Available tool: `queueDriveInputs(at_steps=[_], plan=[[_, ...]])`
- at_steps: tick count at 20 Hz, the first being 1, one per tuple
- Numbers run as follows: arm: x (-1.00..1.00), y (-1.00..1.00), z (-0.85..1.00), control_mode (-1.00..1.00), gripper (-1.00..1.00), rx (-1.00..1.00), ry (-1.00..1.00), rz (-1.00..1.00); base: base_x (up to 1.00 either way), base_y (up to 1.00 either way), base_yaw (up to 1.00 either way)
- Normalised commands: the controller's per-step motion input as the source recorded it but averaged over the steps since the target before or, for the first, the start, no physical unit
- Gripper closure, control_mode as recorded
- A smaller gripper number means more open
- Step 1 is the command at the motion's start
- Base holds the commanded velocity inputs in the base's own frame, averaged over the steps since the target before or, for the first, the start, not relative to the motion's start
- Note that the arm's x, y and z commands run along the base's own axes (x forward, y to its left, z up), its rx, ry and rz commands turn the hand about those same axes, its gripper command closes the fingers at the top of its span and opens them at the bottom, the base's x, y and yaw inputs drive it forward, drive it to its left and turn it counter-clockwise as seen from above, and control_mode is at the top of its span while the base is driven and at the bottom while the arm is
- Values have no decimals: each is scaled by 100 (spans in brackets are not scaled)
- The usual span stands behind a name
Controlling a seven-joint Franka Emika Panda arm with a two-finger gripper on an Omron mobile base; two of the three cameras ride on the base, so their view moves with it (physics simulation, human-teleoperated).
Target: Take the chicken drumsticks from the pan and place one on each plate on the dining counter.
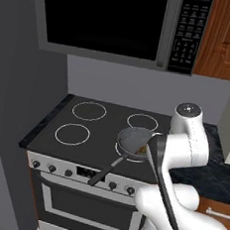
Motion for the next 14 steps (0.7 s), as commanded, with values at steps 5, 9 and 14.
queueDriveInputs(at_steps=[5, 9, 14], plan=[[0, 0, 0, 100, -100, 0, 0, 0, 0, 0, 0], [8, -10, 0, -100, -100, 3, 3, 13, 3, -3, 3], [26, -24, 0, -100, -100, 15, 3, 42, 0, 0, 0]])
